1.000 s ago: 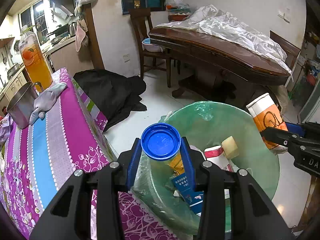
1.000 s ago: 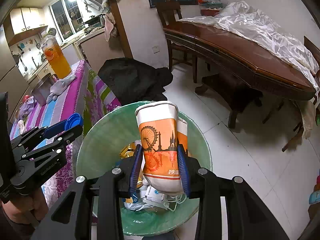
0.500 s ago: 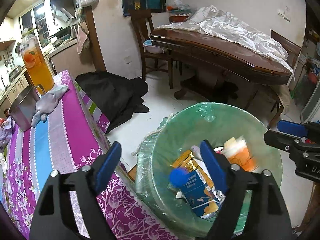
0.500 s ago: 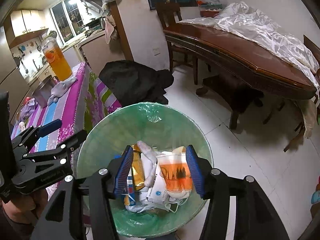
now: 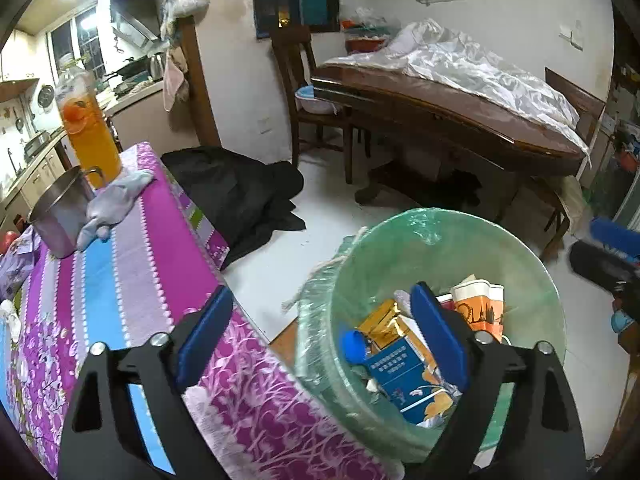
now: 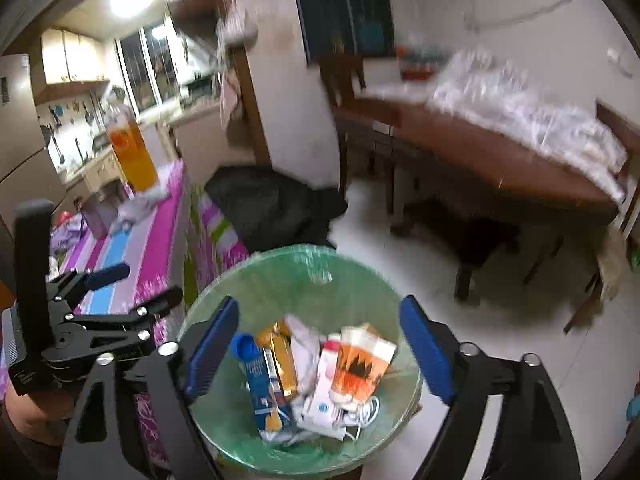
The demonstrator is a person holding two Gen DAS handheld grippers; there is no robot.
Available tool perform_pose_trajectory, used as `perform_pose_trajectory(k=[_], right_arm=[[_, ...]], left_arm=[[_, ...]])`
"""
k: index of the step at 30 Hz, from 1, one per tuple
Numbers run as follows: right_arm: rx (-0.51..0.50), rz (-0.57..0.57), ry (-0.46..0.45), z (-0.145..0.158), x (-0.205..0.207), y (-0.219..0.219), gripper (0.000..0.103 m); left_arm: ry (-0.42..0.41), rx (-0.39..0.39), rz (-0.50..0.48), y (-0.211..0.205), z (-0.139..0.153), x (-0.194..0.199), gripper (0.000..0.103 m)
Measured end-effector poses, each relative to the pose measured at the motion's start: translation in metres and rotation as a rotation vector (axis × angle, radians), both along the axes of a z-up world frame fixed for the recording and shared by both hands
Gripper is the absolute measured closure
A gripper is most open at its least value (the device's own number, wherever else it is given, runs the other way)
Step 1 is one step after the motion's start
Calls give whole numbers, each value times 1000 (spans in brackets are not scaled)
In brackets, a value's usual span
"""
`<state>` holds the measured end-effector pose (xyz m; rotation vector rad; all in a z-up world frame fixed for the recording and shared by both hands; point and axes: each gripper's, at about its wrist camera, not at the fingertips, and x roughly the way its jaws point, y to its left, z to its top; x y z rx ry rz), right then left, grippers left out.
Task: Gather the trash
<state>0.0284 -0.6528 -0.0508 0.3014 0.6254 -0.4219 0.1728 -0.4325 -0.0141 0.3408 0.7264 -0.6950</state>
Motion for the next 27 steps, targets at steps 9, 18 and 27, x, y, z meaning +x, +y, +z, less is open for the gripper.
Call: perform_pose_trajectory(k=[9,18,27], right_arm=[[-181,-55,-197,27,-57,65,5],[-211,-135,-263,21,-120,109,5],[-274,-192,-272,9,-164,147,5]], left_arm=[[-43,-70,-1,41,11,-22,6],[-85,-124,-13,72,19,-58,6],[-124,-212,-20,98,27,-89,6]])
